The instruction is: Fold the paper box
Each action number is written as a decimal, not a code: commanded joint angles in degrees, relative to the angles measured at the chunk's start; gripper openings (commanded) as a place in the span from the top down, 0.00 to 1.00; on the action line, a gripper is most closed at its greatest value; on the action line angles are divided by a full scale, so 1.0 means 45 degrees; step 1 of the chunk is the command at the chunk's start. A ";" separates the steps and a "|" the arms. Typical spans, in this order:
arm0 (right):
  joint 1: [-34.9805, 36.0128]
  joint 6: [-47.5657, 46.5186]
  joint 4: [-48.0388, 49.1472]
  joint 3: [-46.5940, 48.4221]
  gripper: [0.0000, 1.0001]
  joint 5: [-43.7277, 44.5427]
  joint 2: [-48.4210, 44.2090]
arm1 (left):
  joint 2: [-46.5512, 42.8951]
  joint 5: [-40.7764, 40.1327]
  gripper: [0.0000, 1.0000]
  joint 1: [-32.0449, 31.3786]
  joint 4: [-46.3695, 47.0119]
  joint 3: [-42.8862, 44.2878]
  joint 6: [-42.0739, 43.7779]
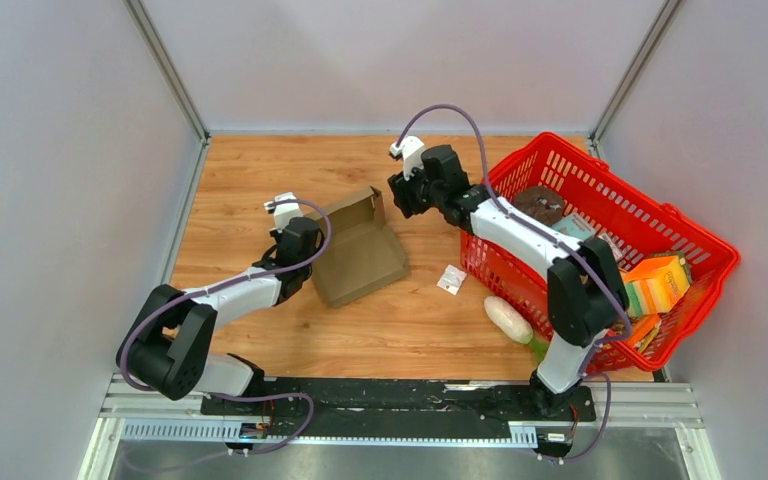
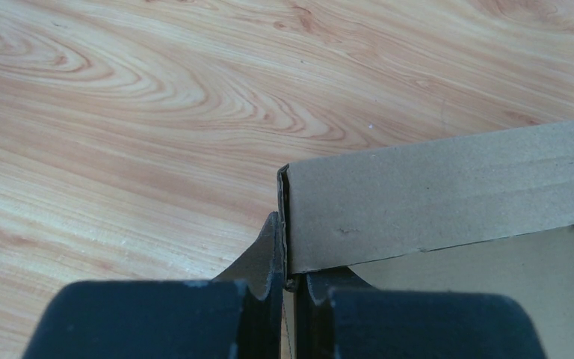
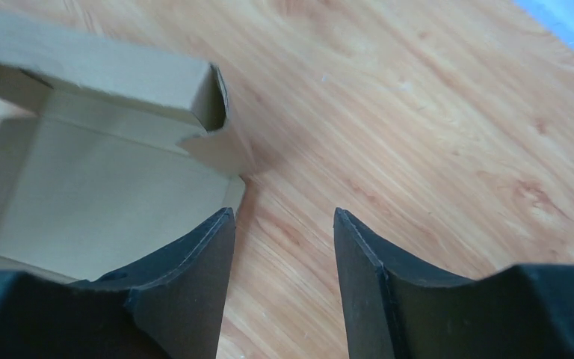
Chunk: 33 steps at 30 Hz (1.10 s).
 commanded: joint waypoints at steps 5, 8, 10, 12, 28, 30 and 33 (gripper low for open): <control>-0.0045 -0.2100 0.0538 0.0470 0.46 -0.2774 0.2123 | -0.0100 0.0254 1.00 0.0034 0.0061 0.0256 0.0064; 0.0052 -0.2061 0.1084 0.0646 0.46 -0.2426 0.2748 | -0.0100 0.0293 1.00 0.0034 0.0081 0.0256 0.0084; 0.0131 -0.2022 0.1262 0.0841 0.46 -0.1704 0.3060 | -0.0080 0.0313 1.00 0.0034 0.0100 0.0256 0.0084; 0.0364 -0.2061 0.1516 0.0919 0.48 -0.1332 0.3159 | -0.0061 0.0371 1.00 0.0034 0.0100 0.0276 0.0103; 0.1674 -0.1361 0.3956 0.0470 0.88 0.0543 0.3471 | -0.0139 0.0410 1.00 0.0034 0.0120 0.0237 0.0064; 0.1674 -0.1047 0.4133 0.0568 0.82 0.1515 0.3685 | -0.0158 0.0410 1.00 0.0034 0.0120 0.0217 0.0044; 0.1655 -0.0753 0.4816 0.0353 0.76 0.2185 0.3765 | -0.0178 0.0449 1.00 0.0015 0.0159 0.0217 0.0044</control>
